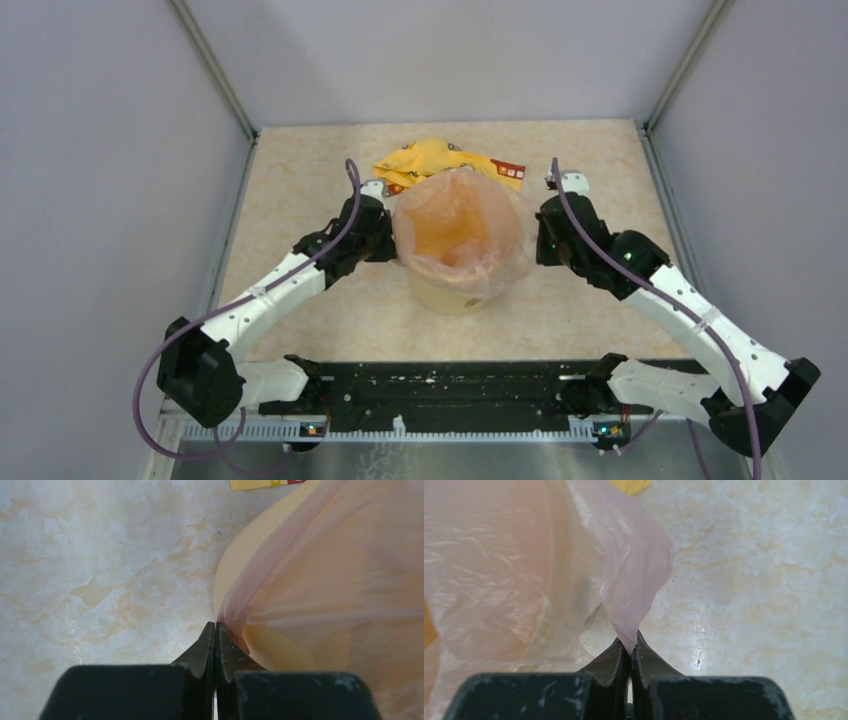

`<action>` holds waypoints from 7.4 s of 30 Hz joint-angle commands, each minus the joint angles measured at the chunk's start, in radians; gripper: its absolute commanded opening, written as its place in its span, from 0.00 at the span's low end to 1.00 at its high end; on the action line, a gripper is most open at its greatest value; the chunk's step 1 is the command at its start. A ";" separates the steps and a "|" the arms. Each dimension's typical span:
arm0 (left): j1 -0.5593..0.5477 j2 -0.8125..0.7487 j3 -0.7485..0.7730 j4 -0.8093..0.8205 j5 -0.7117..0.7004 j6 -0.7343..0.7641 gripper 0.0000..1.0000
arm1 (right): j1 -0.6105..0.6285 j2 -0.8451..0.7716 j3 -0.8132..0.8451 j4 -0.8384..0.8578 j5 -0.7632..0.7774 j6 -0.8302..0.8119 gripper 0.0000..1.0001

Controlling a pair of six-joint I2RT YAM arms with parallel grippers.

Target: Put the trash bags into the trash bin

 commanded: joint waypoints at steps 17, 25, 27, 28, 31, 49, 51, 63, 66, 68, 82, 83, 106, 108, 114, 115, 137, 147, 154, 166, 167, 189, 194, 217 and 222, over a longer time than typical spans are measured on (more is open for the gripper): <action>0.008 -0.039 -0.079 0.020 -0.070 -0.051 0.00 | -0.177 -0.045 -0.469 0.458 -0.213 0.111 0.00; 0.027 0.004 -0.136 0.060 -0.059 -0.076 0.00 | -0.234 -0.004 -0.588 0.562 -0.245 0.118 0.00; 0.037 0.022 -0.156 0.072 -0.056 -0.083 0.00 | -0.244 0.007 -0.610 0.589 -0.246 0.119 0.00; 0.042 0.028 -0.166 0.081 -0.050 -0.086 0.00 | -0.250 0.012 -0.621 0.599 -0.244 0.119 0.00; 0.051 0.045 -0.186 0.101 -0.040 -0.093 0.00 | -0.273 0.027 -0.653 0.632 -0.256 0.117 0.00; 0.075 0.044 -0.238 0.115 -0.002 -0.137 0.00 | -0.354 0.044 -0.648 0.664 -0.298 0.049 0.00; 0.083 0.009 -0.220 0.085 0.005 -0.139 0.00 | -0.354 0.030 -0.630 0.653 -0.321 0.041 0.00; 0.223 -0.204 -0.212 -0.012 0.189 -0.179 0.31 | -0.354 -0.055 -0.561 0.582 -0.378 0.053 0.00; 0.236 -0.215 -0.213 0.021 0.269 -0.197 0.40 | -0.354 -0.057 -0.561 0.580 -0.387 0.055 0.00; 0.242 -0.207 -0.218 0.046 0.326 -0.214 0.44 | -0.354 -0.057 -0.563 0.582 -0.391 0.058 0.00; 0.249 -0.097 -0.299 0.248 0.506 -0.295 0.49 | -0.354 -0.053 -0.572 0.589 -0.405 0.069 0.00; 0.249 -0.082 -0.300 0.263 0.521 -0.296 0.50 | -0.354 -0.052 -0.572 0.589 -0.407 0.070 0.00; 0.249 0.211 -0.301 0.321 0.359 -0.210 0.00 | -0.354 0.154 -0.691 0.729 -0.270 0.068 0.00; 0.249 0.223 -0.301 0.329 0.355 -0.209 0.00 | -0.354 0.175 -0.686 0.732 -0.267 0.067 0.00; 0.249 0.240 -0.285 0.323 0.332 -0.198 0.00 | -0.354 0.225 -0.648 0.709 -0.236 0.070 0.00; 0.249 0.240 -0.283 0.324 0.332 -0.198 0.00 | -0.354 0.231 -0.645 0.707 -0.240 0.071 0.00; 0.238 0.167 -0.234 0.268 0.368 -0.136 0.00 | -0.354 -0.070 -0.269 0.271 -0.182 -0.007 0.70; 0.234 0.169 -0.244 0.286 0.382 -0.137 0.00 | -0.183 0.037 0.149 0.099 -0.162 -0.089 0.70; 0.222 0.167 -0.241 0.281 0.385 -0.134 0.00 | -0.010 0.253 0.394 0.018 -0.155 -0.135 0.65; 0.219 0.148 -0.242 0.287 0.400 -0.134 0.00 | 0.074 0.557 0.499 -0.025 -0.309 -0.196 0.63; 0.220 0.146 -0.242 0.288 0.402 -0.134 0.00 | 0.074 0.573 0.491 -0.021 -0.321 -0.201 0.63; 0.218 0.146 -0.263 0.324 0.429 -0.149 0.00 | 0.072 0.686 0.337 -0.020 -0.347 -0.255 0.50; 0.218 0.143 -0.267 0.323 0.428 -0.149 0.00 | 0.070 0.700 0.302 0.008 -0.357 -0.258 0.47; 0.218 0.111 -0.315 0.385 0.453 -0.199 0.00 | 0.024 0.803 0.294 0.019 -0.423 -0.289 0.65; 0.218 0.102 -0.316 0.388 0.457 -0.199 0.00 | 0.026 0.800 0.240 0.073 -0.380 -0.282 0.71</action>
